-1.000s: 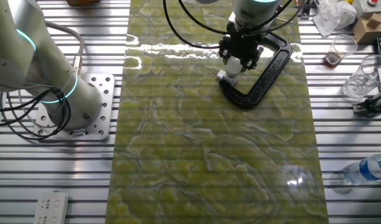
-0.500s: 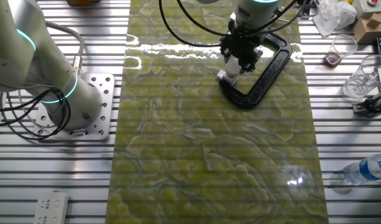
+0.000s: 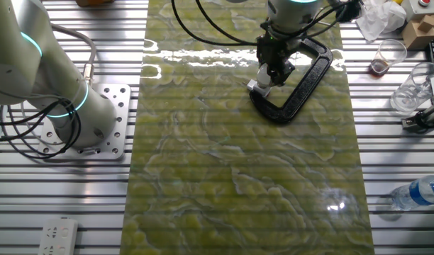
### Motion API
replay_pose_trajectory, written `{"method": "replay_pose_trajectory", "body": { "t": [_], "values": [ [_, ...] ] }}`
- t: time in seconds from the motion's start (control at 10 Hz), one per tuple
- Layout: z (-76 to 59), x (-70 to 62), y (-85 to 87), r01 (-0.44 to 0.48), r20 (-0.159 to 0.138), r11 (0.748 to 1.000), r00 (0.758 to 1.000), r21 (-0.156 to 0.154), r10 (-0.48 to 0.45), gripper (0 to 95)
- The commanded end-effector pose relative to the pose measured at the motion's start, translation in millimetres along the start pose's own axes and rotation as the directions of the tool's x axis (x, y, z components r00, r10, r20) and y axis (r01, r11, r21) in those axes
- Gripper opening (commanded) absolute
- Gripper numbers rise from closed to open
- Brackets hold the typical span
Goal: Install the light bulb by rotating it
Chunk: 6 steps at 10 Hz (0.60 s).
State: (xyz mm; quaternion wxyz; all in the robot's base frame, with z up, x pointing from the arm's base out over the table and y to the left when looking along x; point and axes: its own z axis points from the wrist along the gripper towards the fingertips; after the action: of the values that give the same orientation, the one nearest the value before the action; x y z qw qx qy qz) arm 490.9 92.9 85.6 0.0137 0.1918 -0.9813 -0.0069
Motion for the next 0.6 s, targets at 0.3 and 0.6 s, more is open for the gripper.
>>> {"method": "replay_pose_trajectory", "body": {
  "t": [0.3, 0.6],
  "values": [
    [0.8, -0.1, 0.6, -0.242, -0.011, 0.970, 0.970, 0.026, 0.243, 0.0],
    [0.8, -0.1, 0.6, -0.242, -0.011, 0.970, 0.970, 0.026, 0.243, 19.0]
  ]
}}
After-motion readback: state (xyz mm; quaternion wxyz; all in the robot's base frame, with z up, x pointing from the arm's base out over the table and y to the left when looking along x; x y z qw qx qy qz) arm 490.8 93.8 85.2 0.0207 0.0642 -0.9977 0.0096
